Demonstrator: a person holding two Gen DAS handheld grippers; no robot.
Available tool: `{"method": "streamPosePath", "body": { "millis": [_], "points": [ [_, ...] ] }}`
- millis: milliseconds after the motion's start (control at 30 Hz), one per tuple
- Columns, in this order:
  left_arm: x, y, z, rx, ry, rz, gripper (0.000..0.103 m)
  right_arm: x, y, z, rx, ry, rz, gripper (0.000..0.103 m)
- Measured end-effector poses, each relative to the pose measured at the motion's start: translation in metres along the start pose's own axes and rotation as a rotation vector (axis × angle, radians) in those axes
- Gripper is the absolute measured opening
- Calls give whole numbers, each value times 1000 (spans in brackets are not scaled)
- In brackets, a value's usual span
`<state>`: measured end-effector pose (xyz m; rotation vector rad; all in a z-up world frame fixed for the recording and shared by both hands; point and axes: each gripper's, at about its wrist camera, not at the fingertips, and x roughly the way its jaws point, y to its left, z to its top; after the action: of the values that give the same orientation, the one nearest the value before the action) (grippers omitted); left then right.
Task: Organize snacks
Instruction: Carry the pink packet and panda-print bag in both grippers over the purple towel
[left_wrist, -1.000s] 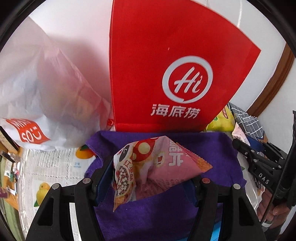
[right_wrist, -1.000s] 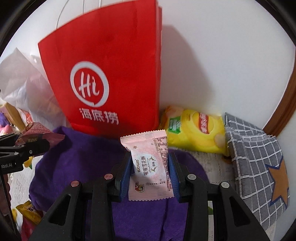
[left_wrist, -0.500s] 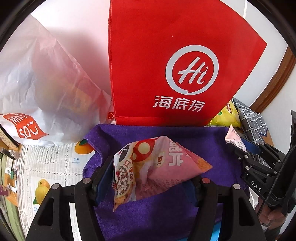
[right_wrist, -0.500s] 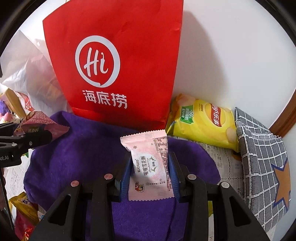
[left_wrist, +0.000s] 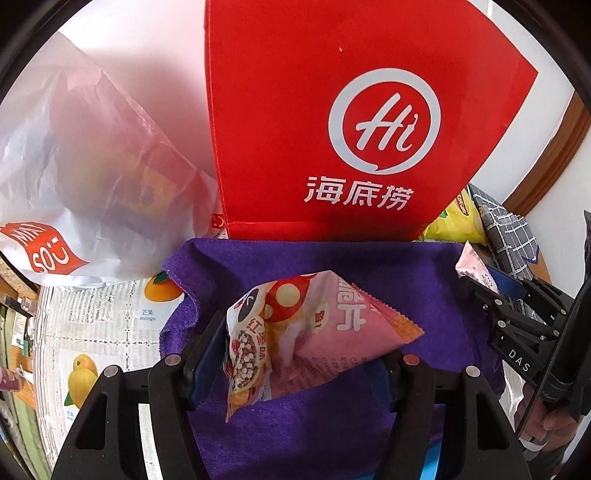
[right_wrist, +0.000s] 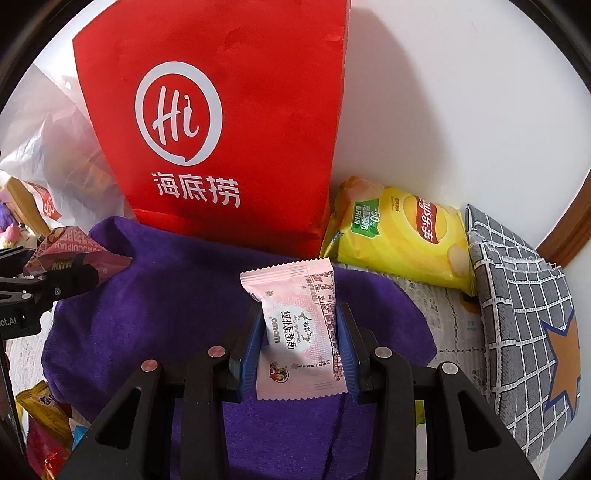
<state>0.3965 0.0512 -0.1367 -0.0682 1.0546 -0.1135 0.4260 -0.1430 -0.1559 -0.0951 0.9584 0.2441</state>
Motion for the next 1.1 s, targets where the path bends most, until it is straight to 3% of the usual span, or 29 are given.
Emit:
{"method": "streamPosePath", "body": {
  "millis": [1100],
  "points": [
    [18, -6, -1, 39, 61, 6, 65, 25, 3, -9, -25, 102, -13, 39]
  ]
}}
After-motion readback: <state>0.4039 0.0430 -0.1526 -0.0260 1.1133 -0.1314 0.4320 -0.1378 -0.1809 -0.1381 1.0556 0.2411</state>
